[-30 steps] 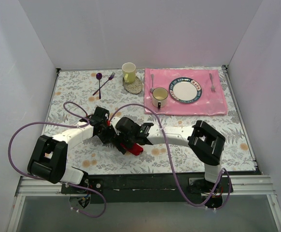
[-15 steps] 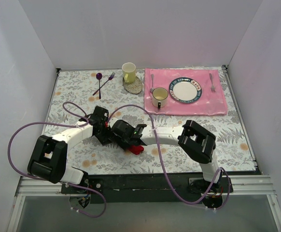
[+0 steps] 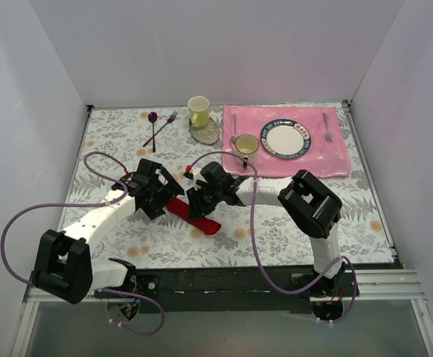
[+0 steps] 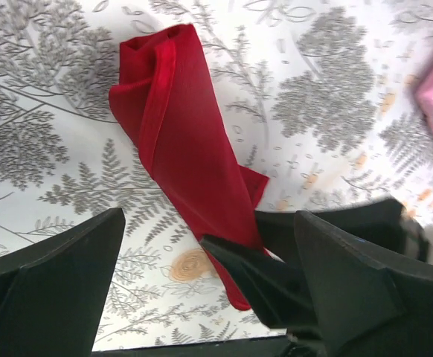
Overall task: Fold the napkin, place the utensils inside, and roll it up
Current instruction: Roll the napkin with the utensil
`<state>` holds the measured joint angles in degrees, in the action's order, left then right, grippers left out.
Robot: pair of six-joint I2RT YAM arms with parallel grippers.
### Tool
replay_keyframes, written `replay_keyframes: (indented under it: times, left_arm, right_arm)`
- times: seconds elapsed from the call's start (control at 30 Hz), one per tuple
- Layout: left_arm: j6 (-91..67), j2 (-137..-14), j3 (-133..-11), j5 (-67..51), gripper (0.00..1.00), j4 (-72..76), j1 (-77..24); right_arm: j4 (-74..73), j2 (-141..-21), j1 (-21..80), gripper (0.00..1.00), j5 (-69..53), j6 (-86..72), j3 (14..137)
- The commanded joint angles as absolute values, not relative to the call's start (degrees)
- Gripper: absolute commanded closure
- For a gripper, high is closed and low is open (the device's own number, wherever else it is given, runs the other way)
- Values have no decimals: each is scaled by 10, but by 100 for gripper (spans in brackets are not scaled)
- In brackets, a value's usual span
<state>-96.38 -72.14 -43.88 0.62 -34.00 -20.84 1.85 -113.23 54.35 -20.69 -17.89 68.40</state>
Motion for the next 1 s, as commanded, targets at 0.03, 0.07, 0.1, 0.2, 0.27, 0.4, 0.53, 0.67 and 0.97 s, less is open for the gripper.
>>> replay_keyframes:
  times: [0.03, 0.07, 0.1, 0.2, 0.27, 0.4, 0.53, 0.67, 0.97]
  left_arm:
    - [-964, -715, -440, -25, 3, -324, -212]
    - [-963, -719, -437, -42, 5, -308, -212]
    - [-965, -724, -431, -49, 5, -301, -212]
    - [-966, -757, -429, -57, 6, -287, -213]
    - [-964, -773, -427, -61, 6, -273, -213]
    - [-954, -795, -430, -55, 8, -286, -214]
    - [-952, -780, -413, -41, 8, -299, -216]
    - [-954, -758, -409, -43, 7, -315, -215]
    - [-978, -805, -390, -76, 17, -248, -218]
  right_arm:
    - [124, -1178, 509, 62, -395, -279, 650]
    - [136, -1184, 503, 62, -415, -289, 646]
    - [151, -1186, 498, 61, -426, -313, 636]
    - [202, -1195, 490, 61, -461, -347, 624]
    - [213, -1202, 487, 60, -473, -354, 623]
    - [252, -1208, 480, 59, -486, -385, 607]
    - [272, -1211, 474, 58, -492, -404, 602]
    - [273, -1217, 470, 58, -493, -405, 606]
    - [279, -1220, 471, 53, -498, -410, 610]
